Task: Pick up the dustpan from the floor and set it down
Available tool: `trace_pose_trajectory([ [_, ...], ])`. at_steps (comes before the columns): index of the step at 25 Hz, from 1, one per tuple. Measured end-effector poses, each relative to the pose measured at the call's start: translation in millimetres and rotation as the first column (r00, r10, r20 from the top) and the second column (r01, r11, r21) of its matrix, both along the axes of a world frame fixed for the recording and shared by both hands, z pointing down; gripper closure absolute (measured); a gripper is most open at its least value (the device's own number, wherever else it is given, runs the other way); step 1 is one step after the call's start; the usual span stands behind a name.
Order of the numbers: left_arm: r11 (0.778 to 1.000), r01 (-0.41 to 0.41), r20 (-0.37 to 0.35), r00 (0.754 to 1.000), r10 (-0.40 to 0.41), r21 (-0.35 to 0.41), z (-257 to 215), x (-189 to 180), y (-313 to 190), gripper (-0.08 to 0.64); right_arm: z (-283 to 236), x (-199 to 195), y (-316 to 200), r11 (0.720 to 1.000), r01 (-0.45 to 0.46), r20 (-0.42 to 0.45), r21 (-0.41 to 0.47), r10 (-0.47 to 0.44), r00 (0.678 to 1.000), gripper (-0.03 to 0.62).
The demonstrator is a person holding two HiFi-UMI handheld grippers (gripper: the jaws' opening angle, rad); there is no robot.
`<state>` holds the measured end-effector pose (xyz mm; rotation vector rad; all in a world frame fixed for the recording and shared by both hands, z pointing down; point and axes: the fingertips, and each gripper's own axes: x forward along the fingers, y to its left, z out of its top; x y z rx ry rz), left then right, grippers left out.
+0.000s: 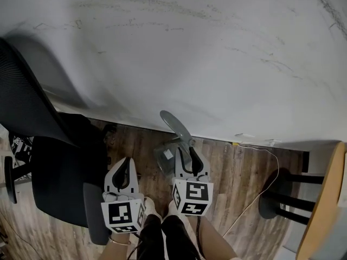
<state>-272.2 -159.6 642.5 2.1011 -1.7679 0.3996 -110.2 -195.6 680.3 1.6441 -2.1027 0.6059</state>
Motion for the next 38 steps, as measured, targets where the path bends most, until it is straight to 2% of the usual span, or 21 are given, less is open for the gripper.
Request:
trace_pose_trajectory([
  [10,1.0,0.021,0.016,1.0,-0.021,0.019,-61,4,17,0.542,-57,23,30,0.999,0.03,-0.022,-0.016,-0.03,0.999,0.451],
  [14,0.999,0.022,0.035,0.999,-0.023,0.045,-101,5,20,0.541,-101,24,37,0.994,0.109,-0.061,0.019,-0.108,0.992,0.453],
  [17,0.998,0.026,0.031,0.999,-0.028,0.065,-136,10,21,0.543,-140,29,43,0.99,0.135,-0.057,0.051,-0.132,0.99,0.466],
  [24,0.994,0.035,0.014,0.999,-0.037,0.101,-212,26,29,0.543,-225,55,50,0.992,0.076,0.052,0.102,-0.082,0.995,0.491],
  [29,0.989,0.04,0.009,0.999,-0.042,0.146,-258,29,25,0.541,-280,75,45,0.983,0.079,0.079,0.164,-0.093,0.992,0.511],
  [34,0.986,0.056,-0.038,0.998,-0.051,0.158,-281,23,33,0.542,-318,93,56,0.979,0.05,0.083,0.196,-0.068,0.994,0.548],
  [38,0.987,0.034,-0.034,0.999,-0.029,0.16,-287,22,35,0.541,-331,104,61,0.981,-0.015,0.115,0.193,-0.008,0.993,0.552],
])
